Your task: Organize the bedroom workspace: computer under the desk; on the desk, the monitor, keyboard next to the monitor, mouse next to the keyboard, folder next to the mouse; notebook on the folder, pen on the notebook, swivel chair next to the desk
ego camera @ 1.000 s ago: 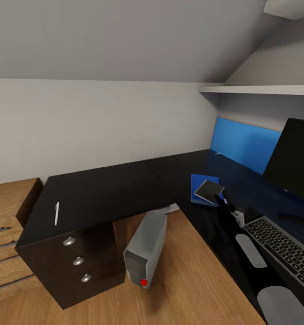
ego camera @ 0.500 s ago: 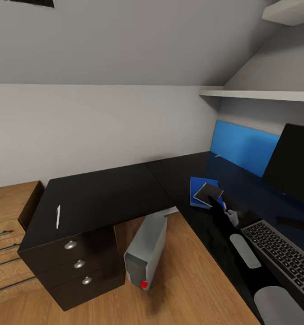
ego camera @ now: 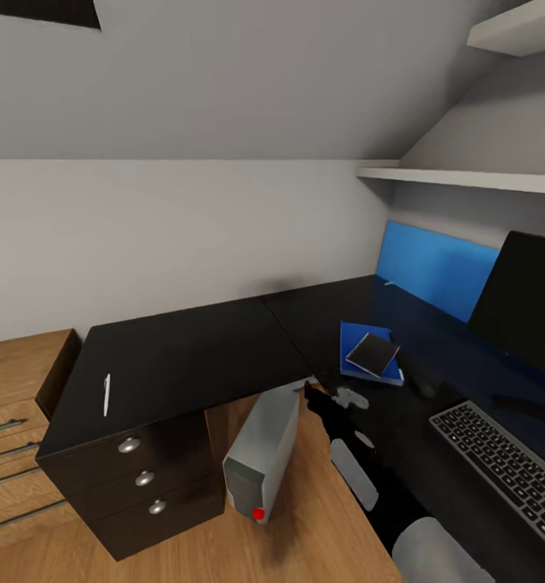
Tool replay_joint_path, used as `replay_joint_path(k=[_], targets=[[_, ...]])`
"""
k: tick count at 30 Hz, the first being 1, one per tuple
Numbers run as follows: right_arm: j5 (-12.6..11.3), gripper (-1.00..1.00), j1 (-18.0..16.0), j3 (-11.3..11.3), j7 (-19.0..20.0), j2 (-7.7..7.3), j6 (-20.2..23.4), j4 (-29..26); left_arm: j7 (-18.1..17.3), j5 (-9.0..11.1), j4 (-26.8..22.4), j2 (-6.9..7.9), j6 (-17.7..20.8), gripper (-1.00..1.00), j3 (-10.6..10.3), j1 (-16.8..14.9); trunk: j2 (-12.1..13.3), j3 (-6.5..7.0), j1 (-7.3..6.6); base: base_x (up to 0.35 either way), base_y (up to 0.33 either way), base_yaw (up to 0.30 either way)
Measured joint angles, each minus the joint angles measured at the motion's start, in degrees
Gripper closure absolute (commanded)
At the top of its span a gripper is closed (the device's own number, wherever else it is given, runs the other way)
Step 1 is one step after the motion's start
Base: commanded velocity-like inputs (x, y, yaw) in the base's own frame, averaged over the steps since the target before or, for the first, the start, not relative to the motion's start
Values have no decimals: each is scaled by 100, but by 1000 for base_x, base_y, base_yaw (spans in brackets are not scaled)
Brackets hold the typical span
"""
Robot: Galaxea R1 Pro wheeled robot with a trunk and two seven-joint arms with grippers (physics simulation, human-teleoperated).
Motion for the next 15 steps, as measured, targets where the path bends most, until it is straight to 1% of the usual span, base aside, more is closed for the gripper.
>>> replay_joint_path(k=[1, 3, 4, 7, 11, 12, 15], targets=[[278, -100, 0, 63, -243, 160, -24, 163, 0, 0, 0, 0, 0, -100, 0, 0, 40, 18, -22, 0, 0, 0], [464, -100, -4, 91, -415, 300, -69, 364, 0, 0, 0, 0, 0, -100, 1, 1, 120, 54, -66, 0, 0, 0], [575, -100, -10, 94, -522, 400, -168, 547, 0, 0, 0, 0, 0, -100, 1, 2, 161, 72, -88, 0, 0, 0], [684, -100, -19, 88, -618, 479, -443, 729, 1, 0, 0, 0, 0, -100, 1, 2, 281, 126, -154, 0, 0, 0], [735, -100, -24, 95, -682, 538, -939, 840, 2, 0, 0, 0, 0, -100, 1, 1, 441, 198, -242, 0, 0, 0], [747, -100, -25, 100, -704, 552, -1177, 865, 3, -2, 0, 0, 0, -100, 1, 1, 443, 198, -242, 0, 0, 0], [773, -100, -26, 133, -740, 557, -1365, 885, 6, -5, 0, 0, 0, -100, -2, 1, 443, 198, -242, 0, 0, 0]])
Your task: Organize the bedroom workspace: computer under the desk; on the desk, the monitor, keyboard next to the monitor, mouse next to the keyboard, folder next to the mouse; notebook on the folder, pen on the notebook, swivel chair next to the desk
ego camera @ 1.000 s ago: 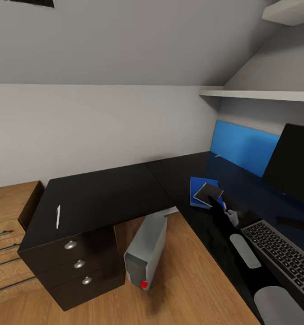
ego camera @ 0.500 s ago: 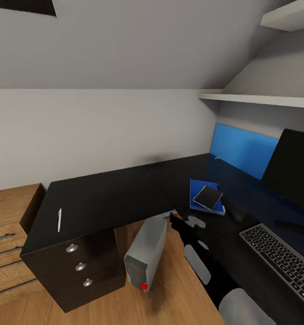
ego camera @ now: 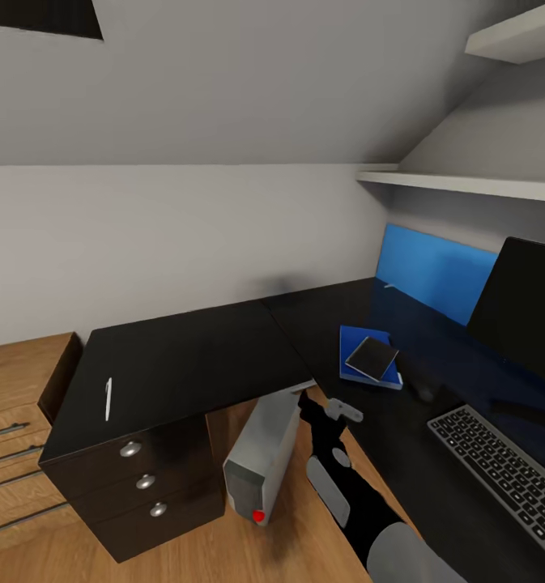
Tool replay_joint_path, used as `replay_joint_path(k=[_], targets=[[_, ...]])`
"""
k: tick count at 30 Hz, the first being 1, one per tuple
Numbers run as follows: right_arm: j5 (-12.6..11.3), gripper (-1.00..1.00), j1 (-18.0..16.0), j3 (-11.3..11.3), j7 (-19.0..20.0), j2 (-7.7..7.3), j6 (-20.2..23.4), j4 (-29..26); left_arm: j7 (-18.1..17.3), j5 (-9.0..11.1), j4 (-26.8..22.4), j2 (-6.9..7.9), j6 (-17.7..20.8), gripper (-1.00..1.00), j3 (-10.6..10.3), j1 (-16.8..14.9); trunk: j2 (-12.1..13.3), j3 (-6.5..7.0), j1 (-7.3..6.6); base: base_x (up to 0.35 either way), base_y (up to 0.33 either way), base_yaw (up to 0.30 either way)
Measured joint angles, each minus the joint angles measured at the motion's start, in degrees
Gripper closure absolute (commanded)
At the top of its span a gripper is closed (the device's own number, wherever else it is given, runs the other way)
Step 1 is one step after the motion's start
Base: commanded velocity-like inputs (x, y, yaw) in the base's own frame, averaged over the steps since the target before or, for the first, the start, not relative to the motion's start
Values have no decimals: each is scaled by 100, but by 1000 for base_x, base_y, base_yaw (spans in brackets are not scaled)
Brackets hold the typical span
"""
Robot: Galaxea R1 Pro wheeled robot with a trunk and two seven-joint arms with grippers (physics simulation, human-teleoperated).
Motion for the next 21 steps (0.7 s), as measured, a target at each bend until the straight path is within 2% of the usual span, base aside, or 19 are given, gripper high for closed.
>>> replay_joint_path(k=[2, 3, 4, 8, 9, 12, 21], targets=[[34, -100, 0, 62, -13, -1, 100, 3, 1, -1, 0, 0, -3, -100, -2, 0, 0, 0, 0, 0, 0, 0], [76, -100, -2, 157, -25, 6, 386, 7, 2, 0, 0, 0, -5, -100, -3, 0, 0, 0, 0, 0, 0, 0], [166, -100, -9, 316, -98, 26, 1286, -2, 2, 3, -1, 0, -6, -100, -1, 0, 0, 0, 0, 0, 0, 0], [261, -100, -22, 423, -417, 100, 2231, -22, 3, 5, -5, 0, -8, -100, 0, 0, 0, 0, 0, 0, 0, 0], [373, -100, -36, 444, -798, 100, 2665, -66, 3, 5, -9, 0, -8, -100, 0, 0, 0, 0, 0, 0, 0, 0], [387, -100, -41, 434, -966, 100, 2819, -188, 3, 5, -14, 0, -8, -100, 6, 0, 0, 0, 0, 0, 0, 0], [412, -100, -38, 473, -1069, 100, 2897, -587, -1, 5, -24, 3, -8, -100, 16, 2, 0, 0, 0, 0, 0, 21]])
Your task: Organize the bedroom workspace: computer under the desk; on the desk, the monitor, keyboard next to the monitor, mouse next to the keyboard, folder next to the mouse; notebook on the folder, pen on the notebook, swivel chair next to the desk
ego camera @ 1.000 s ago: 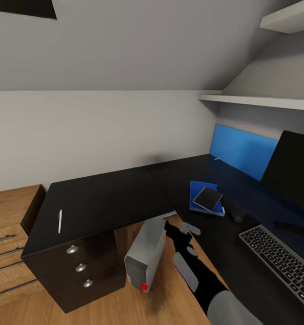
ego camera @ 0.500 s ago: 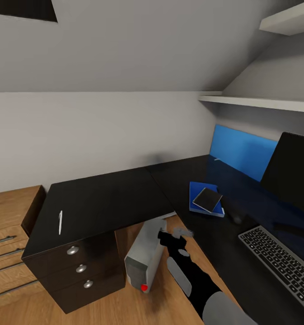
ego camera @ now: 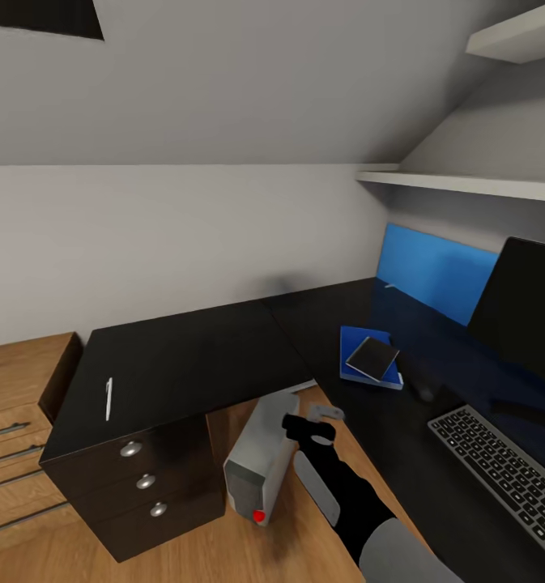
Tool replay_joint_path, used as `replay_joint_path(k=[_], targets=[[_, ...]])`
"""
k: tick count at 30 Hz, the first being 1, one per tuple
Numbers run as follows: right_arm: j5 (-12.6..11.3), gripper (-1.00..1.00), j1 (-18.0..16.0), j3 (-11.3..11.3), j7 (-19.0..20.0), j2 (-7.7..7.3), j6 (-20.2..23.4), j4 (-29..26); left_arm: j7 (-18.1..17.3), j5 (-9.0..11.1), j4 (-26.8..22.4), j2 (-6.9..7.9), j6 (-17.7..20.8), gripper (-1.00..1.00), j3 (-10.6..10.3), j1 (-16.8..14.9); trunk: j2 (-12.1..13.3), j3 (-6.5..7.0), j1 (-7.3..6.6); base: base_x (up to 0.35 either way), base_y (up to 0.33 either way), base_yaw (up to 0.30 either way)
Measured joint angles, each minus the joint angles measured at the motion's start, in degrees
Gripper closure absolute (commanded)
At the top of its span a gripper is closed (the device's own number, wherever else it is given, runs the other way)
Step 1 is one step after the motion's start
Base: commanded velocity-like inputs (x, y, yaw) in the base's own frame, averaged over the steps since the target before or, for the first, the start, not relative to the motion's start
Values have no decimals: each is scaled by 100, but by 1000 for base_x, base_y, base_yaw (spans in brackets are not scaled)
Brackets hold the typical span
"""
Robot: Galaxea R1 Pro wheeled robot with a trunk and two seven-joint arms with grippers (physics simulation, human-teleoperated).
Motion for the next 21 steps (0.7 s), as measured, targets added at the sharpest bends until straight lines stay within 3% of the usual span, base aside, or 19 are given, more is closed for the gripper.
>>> replay_joint_path(k=[1, 9, 10, 11, 12, 14, 21], targets=[[5, -100, 0, 13, -3, 0, 3, -13, -1, 0, -2, 1, 0, -100, 3, -1, 0, 0, 0, 0, 0, 206], [37, -100, 2, 1098, -6, 0, -6, -56, -4, 0, -11, 6, 0, -100, 21, -2, 0, -16, 0, 0, 0, 253], [37, -100, 3, 1384, -5, 0, -13, -54, -3, 0, -9, 6, 0, -100, 21, -3, 0, -20, 0, 0, 0, 268], [40, -100, 2, 1517, -5, 0, -15, -53, -3, 0, -10, 6, 0, -100, 21, -3, 0, -24, 0, 0, 0, 271], [43, -100, 4, 1908, -4, 0, -21, -50, 2, 0, -5, 6, 0, -100, 27, -3, 0, -28, 0, 0, 0, 272], [50, -100, 3, 2024, -3, 0, -21, -49, 3, 0, -4, 6, 0, -100, 30, -3, 0, -36, 0, 0, 0, 272], [50, -100, 3, 2118, -3, 0, -23, -49, 1, 5, -3, 9, 0, -100, 39, -3, 0, -67, 0, 13, 13, 272]])
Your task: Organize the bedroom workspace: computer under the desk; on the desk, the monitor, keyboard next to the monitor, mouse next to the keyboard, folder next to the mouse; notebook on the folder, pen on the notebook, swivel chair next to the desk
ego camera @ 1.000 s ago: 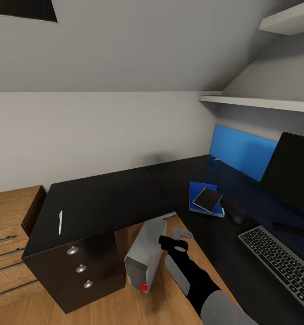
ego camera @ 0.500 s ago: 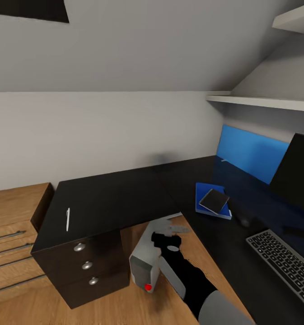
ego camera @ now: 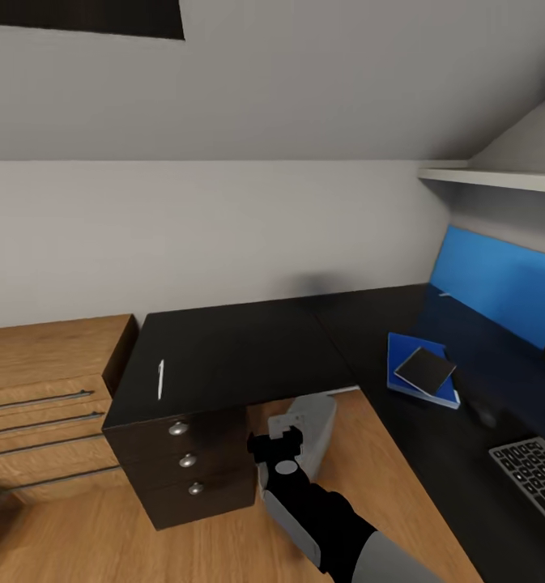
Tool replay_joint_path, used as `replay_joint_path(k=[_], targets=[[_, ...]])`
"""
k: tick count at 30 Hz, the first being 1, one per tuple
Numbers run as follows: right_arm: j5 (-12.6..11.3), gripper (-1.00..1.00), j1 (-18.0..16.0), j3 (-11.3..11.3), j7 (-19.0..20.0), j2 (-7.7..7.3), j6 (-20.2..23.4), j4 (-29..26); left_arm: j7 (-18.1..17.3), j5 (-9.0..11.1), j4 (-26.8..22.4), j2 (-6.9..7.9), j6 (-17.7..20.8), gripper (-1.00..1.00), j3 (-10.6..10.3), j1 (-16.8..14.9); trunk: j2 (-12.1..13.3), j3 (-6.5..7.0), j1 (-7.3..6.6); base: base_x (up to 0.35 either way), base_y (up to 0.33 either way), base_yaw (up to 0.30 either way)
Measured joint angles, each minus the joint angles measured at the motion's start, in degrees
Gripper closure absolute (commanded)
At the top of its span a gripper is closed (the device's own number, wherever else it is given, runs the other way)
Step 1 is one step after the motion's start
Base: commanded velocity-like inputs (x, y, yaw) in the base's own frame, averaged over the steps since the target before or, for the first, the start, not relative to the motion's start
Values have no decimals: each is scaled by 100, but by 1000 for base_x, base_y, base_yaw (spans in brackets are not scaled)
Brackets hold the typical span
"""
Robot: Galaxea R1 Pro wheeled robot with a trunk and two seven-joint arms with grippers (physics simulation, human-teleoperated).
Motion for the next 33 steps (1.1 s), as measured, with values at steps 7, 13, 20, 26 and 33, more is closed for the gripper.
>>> replay_joint_path(k=[7, 13, 20, 26, 33], targets=[[2, -100, 0, 12, 1, 0, -8, 0, -6, 13, -9, 93, -2, -100, 11, 0, 0, -31, -2, 191, 189, 269], [4, -100, 0, 13, 1, 0, -9, 0, 13, 28, -10, 145, 3, -100, 50, 0, 0, -57, -3, 237, 232, 266], [3, -100, 0, 14, 1, 0, -9, 0, 3, 196, -23, 200, 7, -100, 655, 0, 0, -88, -2, 236, 204, 265], [3, -100, 0, 20, 0, 0, -16, 0, -6, 316, -141, 201, 9, -100, 1000, 0, 0, -114, 0, 86, 57, 265], [3, -100, 0, 23, 0, 0, -18, -8, -7, 328, -164, 199, 2, -100, 1031, 0, 0, -144, 0, 6, 4, 265]])
